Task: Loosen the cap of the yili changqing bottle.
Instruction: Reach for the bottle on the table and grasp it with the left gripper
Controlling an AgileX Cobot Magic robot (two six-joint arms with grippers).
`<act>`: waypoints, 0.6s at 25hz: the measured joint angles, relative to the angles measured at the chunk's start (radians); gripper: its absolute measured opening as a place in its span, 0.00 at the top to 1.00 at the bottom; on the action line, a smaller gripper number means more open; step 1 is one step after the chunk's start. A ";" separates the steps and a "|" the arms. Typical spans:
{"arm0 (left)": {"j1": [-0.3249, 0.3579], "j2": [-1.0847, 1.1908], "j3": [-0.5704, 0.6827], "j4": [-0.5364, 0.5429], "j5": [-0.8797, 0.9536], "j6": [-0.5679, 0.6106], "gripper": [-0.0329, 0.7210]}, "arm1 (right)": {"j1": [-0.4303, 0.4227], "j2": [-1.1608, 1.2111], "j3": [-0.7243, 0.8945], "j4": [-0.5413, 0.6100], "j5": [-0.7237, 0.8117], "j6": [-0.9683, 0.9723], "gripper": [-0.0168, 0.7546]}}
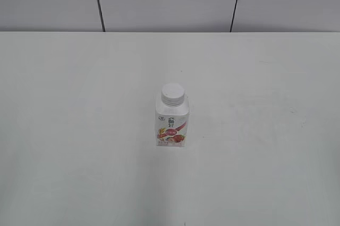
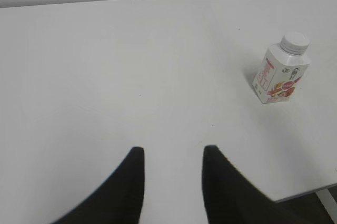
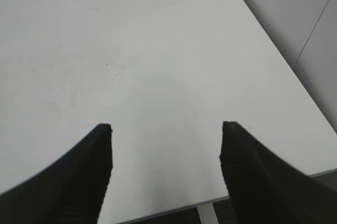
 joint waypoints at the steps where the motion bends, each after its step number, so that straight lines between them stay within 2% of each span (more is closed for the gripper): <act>1: 0.000 0.000 0.000 0.000 0.000 0.000 0.64 | 0.000 0.000 0.000 0.000 0.000 0.000 0.31; 15: 0.000 0.000 0.000 0.002 0.000 -0.001 0.64 | 0.000 0.021 0.000 0.001 0.000 0.000 0.31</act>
